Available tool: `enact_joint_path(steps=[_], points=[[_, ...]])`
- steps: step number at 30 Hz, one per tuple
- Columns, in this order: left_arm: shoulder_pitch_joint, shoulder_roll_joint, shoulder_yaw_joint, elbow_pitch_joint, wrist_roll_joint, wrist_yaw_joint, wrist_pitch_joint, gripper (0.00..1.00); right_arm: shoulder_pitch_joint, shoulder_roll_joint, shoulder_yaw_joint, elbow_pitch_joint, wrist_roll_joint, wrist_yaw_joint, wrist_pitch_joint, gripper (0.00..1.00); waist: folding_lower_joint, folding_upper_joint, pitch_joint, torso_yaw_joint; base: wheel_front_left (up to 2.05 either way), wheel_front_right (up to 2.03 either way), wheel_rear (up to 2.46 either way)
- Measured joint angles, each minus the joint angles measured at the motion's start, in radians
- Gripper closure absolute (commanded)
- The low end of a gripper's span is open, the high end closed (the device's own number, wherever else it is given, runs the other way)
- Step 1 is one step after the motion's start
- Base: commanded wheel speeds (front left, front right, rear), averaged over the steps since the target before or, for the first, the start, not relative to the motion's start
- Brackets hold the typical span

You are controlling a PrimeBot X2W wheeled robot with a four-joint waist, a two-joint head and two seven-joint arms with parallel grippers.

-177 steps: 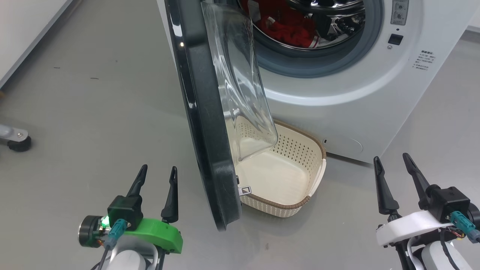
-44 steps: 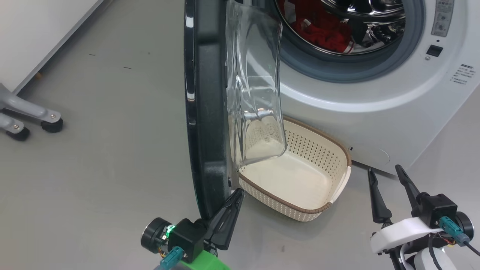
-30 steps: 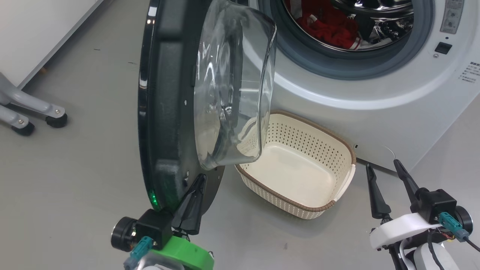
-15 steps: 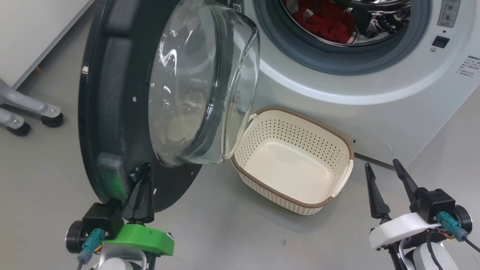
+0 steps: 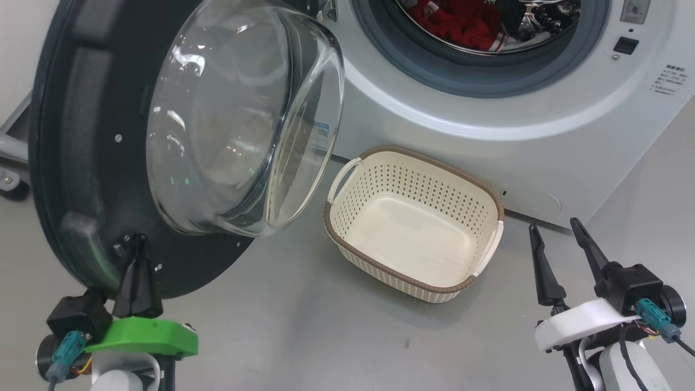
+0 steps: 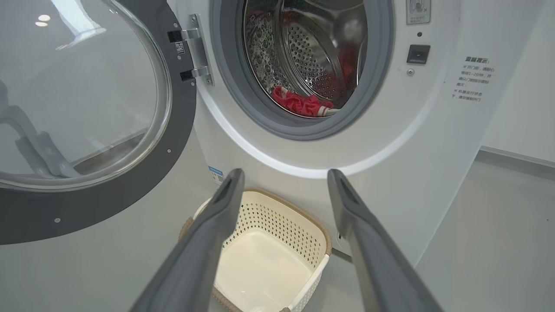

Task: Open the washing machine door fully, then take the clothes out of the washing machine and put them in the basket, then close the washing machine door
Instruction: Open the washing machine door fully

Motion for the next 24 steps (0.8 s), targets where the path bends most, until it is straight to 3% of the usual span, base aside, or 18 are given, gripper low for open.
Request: enact_joint_path(steps=[24], points=[[-0.099,0.026,0.281,0.112,-0.023,0.000,-0.003,1.00,-0.016,-0.011,0.005,-0.027,-0.021,0.014,0.000,0.00,0.0000,0.0000,0.066,-0.070,0.00,0.00,0.00]])
